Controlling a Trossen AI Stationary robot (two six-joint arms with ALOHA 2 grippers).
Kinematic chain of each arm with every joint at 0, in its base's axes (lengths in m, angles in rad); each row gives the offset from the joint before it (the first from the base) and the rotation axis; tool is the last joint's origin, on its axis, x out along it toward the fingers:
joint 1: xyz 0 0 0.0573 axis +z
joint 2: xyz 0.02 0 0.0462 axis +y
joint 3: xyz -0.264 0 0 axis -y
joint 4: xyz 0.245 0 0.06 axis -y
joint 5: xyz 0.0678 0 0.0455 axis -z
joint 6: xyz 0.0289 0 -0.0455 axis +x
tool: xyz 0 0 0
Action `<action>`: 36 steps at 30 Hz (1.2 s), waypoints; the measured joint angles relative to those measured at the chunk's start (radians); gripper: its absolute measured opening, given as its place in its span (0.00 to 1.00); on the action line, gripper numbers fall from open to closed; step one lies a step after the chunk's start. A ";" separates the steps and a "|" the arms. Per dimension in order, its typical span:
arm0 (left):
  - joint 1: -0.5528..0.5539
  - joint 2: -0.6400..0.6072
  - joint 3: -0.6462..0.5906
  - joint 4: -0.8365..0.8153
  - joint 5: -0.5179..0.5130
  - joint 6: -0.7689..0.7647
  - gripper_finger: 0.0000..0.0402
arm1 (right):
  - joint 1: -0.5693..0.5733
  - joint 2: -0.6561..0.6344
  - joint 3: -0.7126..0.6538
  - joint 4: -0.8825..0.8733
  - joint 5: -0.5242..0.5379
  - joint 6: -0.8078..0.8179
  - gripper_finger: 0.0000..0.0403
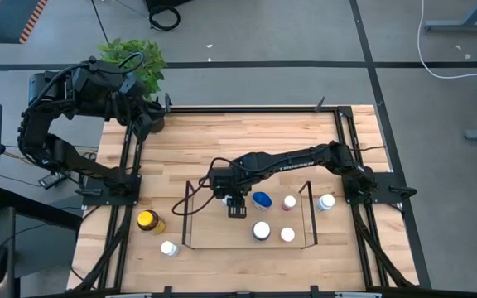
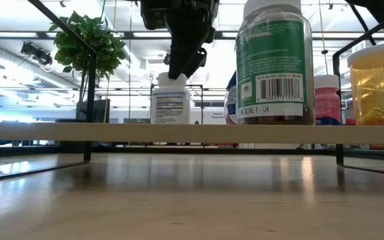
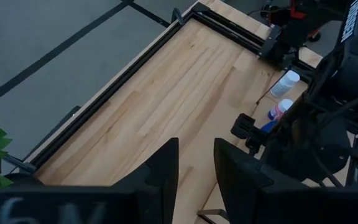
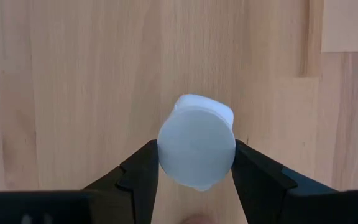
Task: Pick and place medicine bottles onto shelf by color
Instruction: Put the blue patterned pill bottle on the shelf
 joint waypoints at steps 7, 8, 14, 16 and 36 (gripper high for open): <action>0.000 0.000 0.000 0.000 0.000 0.002 0.27 | 0.000 0.001 0.000 -0.033 -0.002 0.003 0.46; 0.000 0.000 0.000 0.000 0.000 0.002 0.27 | 0.000 0.001 0.000 -0.035 -0.004 0.004 0.46; 0.000 0.000 0.000 0.000 0.000 0.002 0.27 | 0.000 0.002 0.000 -0.045 -0.014 0.045 0.47; 0.000 0.000 0.000 0.000 0.000 0.002 0.27 | 0.000 0.002 0.000 -0.046 -0.014 0.068 0.49; 0.000 0.000 0.000 0.000 0.000 0.017 0.27 | 0.019 -0.015 0.029 -0.092 -0.025 0.123 0.65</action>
